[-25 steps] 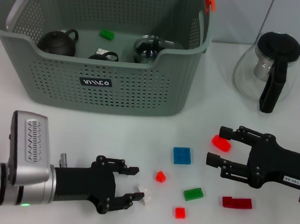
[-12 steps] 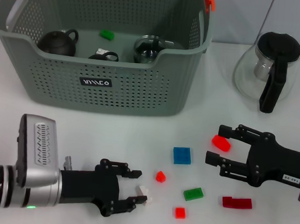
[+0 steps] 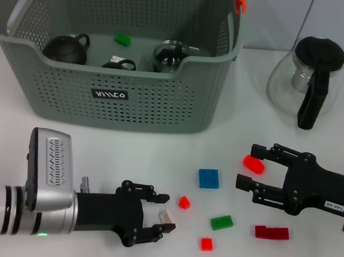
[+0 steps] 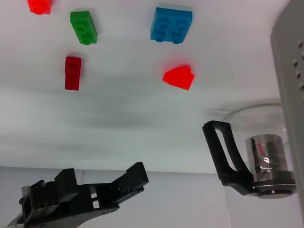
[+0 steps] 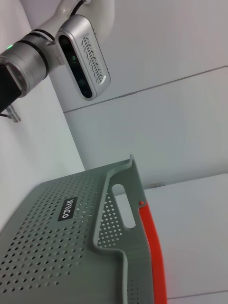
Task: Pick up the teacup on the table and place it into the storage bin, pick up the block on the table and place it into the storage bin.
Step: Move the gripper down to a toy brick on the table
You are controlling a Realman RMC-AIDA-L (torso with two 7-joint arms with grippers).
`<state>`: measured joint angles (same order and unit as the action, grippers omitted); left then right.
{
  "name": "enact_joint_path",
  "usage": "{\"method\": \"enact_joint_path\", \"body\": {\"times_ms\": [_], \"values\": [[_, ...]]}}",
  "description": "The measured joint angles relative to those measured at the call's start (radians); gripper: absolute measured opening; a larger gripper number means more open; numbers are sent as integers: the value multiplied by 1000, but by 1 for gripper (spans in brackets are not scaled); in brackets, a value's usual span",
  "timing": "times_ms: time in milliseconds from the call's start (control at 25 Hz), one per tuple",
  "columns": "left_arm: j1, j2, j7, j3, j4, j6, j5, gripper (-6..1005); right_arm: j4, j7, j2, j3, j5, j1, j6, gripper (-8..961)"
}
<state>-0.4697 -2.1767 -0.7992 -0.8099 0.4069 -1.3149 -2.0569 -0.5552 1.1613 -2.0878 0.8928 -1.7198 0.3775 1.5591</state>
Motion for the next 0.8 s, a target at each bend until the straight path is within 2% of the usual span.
{"method": "enact_joint_path", "body": {"times_ms": [480, 800], "values": [[-1, 0, -5, 3, -11, -6, 1, 540, 0, 0, 0, 0, 0, -3, 2, 819], [33, 2, -73, 24, 2, -39, 9, 553, 0, 0, 1, -3, 1, -5, 3, 819]]}}
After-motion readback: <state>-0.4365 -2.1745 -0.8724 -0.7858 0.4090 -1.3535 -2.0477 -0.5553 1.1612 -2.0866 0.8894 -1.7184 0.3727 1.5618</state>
